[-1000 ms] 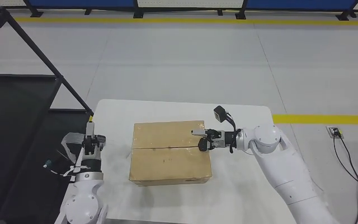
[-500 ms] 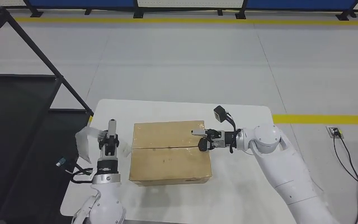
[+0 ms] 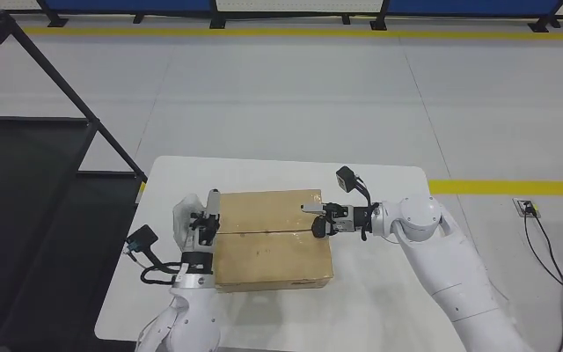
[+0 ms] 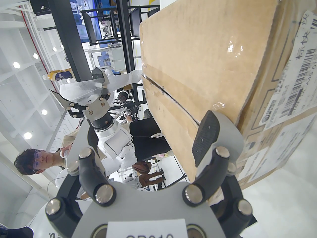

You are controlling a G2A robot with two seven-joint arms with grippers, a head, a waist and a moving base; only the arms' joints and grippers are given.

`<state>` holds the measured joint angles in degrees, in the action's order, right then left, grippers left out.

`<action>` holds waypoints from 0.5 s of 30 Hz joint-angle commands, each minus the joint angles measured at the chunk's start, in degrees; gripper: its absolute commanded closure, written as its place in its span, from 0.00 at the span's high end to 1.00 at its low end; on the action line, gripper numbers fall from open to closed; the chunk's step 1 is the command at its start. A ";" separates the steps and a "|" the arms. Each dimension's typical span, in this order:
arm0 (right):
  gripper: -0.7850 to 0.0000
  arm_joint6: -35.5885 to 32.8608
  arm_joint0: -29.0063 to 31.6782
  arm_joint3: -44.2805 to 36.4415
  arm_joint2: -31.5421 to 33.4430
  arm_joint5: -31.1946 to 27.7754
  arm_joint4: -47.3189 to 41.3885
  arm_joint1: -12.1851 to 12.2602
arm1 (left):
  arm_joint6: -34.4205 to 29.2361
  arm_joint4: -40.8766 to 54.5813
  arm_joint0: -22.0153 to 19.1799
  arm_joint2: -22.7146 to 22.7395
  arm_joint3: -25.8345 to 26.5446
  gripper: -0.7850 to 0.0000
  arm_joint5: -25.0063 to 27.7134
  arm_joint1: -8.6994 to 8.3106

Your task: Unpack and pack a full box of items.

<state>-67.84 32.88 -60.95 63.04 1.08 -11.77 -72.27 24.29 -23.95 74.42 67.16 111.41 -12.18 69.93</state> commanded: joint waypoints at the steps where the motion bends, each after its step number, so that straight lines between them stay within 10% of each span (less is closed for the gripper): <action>1: 1.00 0.00 0.00 0.00 0.00 0.00 0.00 0.00 | -0.55 -1.06 -0.21 -0.56 -0.19 1.00 -0.21 0.22; 15: 1.00 4.35 3.81 -5.16 2.90 -1.58 -1.44 0.89 | -6.57 -7.55 -1.06 -2.00 -1.69 1.00 -1.41 1.24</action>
<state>-63.82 36.28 -65.58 65.51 -0.34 -13.13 -71.51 18.44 -30.64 73.51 65.30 109.89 -13.58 71.12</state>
